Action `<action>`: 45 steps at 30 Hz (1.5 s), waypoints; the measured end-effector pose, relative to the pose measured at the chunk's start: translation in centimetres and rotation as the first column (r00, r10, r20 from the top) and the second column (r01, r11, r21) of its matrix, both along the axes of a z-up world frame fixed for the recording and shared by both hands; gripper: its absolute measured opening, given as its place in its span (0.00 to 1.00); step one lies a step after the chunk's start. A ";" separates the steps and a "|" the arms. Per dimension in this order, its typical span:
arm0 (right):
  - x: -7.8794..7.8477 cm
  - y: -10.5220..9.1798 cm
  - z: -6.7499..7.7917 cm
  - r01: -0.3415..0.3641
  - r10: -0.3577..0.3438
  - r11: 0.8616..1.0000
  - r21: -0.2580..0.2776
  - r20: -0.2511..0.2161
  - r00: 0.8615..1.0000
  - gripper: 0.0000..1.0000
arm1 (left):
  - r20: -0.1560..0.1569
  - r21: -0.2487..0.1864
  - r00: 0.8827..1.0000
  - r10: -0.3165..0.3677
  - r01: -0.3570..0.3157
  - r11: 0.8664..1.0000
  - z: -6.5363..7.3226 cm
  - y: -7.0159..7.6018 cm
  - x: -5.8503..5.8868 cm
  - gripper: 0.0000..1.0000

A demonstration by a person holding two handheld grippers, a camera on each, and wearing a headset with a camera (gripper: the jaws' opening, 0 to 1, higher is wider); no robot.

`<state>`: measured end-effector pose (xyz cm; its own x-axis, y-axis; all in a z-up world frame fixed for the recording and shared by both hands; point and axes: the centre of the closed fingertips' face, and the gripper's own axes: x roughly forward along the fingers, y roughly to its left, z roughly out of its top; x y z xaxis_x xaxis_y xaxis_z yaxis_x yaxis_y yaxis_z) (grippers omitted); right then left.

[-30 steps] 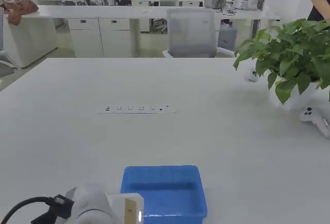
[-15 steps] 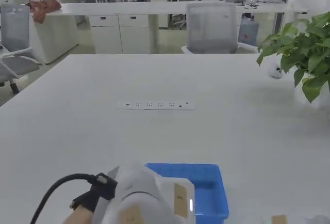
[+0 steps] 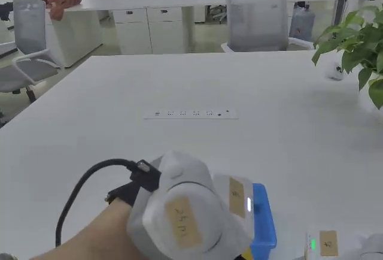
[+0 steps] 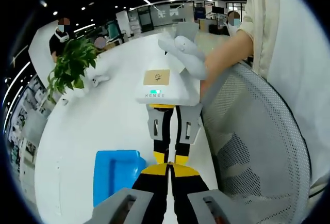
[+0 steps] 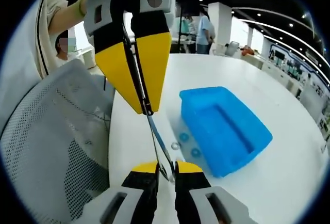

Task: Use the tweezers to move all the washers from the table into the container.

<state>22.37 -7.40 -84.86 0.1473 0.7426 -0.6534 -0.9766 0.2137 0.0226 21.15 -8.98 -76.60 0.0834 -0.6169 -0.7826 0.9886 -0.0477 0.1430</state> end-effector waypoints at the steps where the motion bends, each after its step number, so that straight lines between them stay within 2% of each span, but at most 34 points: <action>1: 0.0 0.1 -0.1 -0.002 0.002 1.000 0.001 -0.002 1.000 0.08 | -0.002 0.003 1.000 -0.002 0.002 1.000 -0.1 0.0 0.0 0.00; 4: 0.2 0.1 -0.4 0.000 0.000 1.000 -0.004 0.001 1.000 0.08 | -0.005 0.014 1.000 -0.009 0.009 1.000 -0.5 -0.1 0.3 0.00; 7: 0.2 0.0 -0.5 0.010 -0.010 1.000 0.007 -0.029 1.000 0.07 | -0.037 -0.010 0.999 -0.007 0.006 1.000 -0.4 -0.5 0.5 0.00; 12: 0.1 0.0 -0.4 0.035 -0.033 0.999 0.026 -0.047 0.998 0.07 | -0.079 0.002 0.997 -0.028 0.028 1.000 -0.5 -0.5 0.6 0.00; 17: 0.2 0.2 -0.1 0.045 -0.041 0.998 0.053 -0.075 0.996 0.11 | -0.099 0.065 0.994 -0.043 0.049 0.997 -1.4 -0.1 0.8 0.00; 20: 0.3 1.0 1.1 0.020 -0.016 0.995 0.093 -0.043 0.999 0.11 | -0.117 0.080 0.991 -0.057 0.067 0.995 -1.4 -0.4 0.9 0.00; 22: 0.3 1.4 1.6 0.026 -0.020 0.992 0.121 -0.051 0.999 0.11 | -0.120 0.088 0.991 -0.066 0.077 0.993 -1.4 -0.5 0.8 0.00; 24: 0.3 1.5 1.4 0.027 -0.021 0.993 0.114 -0.047 0.999 0.09 | -0.133 0.089 0.989 -0.064 0.076 0.993 -1.5 -0.5 0.7 0.00; 26: 0.3 1.3 1.1 0.007 -0.006 0.996 0.087 -0.016 1.000 0.05 | -0.144 0.081 0.988 -0.053 0.065 0.995 -1.5 -0.6 0.6 0.00; 28: 0.2 1.3 1.1 0.017 -0.014 0.996 0.092 -0.027 1.000 0.05 | -0.156 0.058 0.987 -0.036 0.046 0.997 -1.6 -0.6 0.6 0.00; 29: 0.3 1.3 1.1 0.023 -0.021 0.995 0.092 -0.028 0.999 0.05 | -0.163 0.006 0.987 -0.009 0.010 1.000 -1.4 -1.0 0.7 0.00; 30: 0.4 1.2 1.1 0.027 -0.025 0.996 0.088 -0.023 0.999 0.04 | -0.192 -0.023 0.981 0.007 -0.012 1.000 -1.3 -1.1 0.5 0.03; 31: 0.8 1.0 1.0 0.036 -0.035 0.997 0.075 -0.009 0.999 0.04 | -0.247 -0.059 0.967 0.061 -0.078 0.995 -1.1 -1.2 0.2 0.10; 32: 0.9 1.0 1.0 0.038 -0.038 0.996 0.075 -0.011 0.999 0.03 | -0.278 -0.084 0.956 0.096 -0.124 0.989 -0.9 -1.3 0.1 0.18; 33: 1.0 1.0 1.1 0.048 -0.045 0.996 0.081 -0.030 0.999 0.03 | -0.299 -0.127 0.946 0.127 -0.171 0.977 -0.5 -1.3 0.2 0.21; 35: 1.1 1.0 1.1 0.061 -0.058 0.994 0.086 -0.037 0.998 0.03 | -0.313 -0.177 0.931 0.188 -0.252 0.951 -0.1 -0.9 0.5 0.26; 37: 1.1 1.0 1.0 0.065 -0.062 0.994 0.088 -0.039 0.997 0.03 | -0.330 -0.230 0.903 0.274 -0.359 0.904 0.2 0.0 0.8 0.35; 38: 1.1 1.0 1.0 0.069 -0.066 0.994 0.089 -0.040 0.997 0.03 | -0.341 -0.243 0.887 0.311 -0.403 0.882 0.3 0.6 0.9 0.38; 39: 1.2 1.0 1.0 0.076 -0.072 0.993 0.090 -0.041 0.997 0.03 | -0.350 -0.258 0.868 0.354 -0.452 0.854 0.3 1.2 1.0 0.42; 40: 1.2 1.0 1.1 0.081 -0.077 0.992 0.094 -0.044 0.996 0.03 | -0.353 -0.285 0.842 0.408 -0.512 0.810 0.5 2.3 1.2 0.45; 41: 1.2 1.0 1.1 0.087 -0.083 0.992 0.095 -0.047 0.995 0.03 | -0.357 -0.308 0.823 0.442 -0.550 0.776 0.7 3.0 1.4 0.47; 42: 1.3 1.0 1.1 0.095 -0.091 0.991 0.097 -0.048 0.995 0.02 | -0.368 -0.337 0.785 0.498 -0.612 0.715 1.0 4.3 1.5 0.49; 43: 1.4 1.0 1.1 0.102 -0.097 0.990 0.101 -0.054 0.994 0.02 | -0.377 -0.351 0.755 0.536 -0.652 0.672 1.0 5.1 1.6 0.52; 44: 1.4 1.0 1.1 0.107 -0.102 0.989 0.104 -0.059 0.993 0.02 | -0.385 -0.363 0.716 0.583 -0.698 0.617 1.0 6.6 1.4 0.54; 45: 1.4 1.0 1.1 0.111 -0.104 0.988 0.106 -0.062 0.993 0.02 | -0.383 -0.364 0.698 0.605 -0.716 0.596 0.8 7.4 1.2 0.58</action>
<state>23.74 -6.41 -83.76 0.1955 0.7919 -0.5785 -0.9446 0.3106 0.1059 22.38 -1.53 -75.78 0.4939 -0.7300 -0.4723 0.7252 0.6455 -0.2394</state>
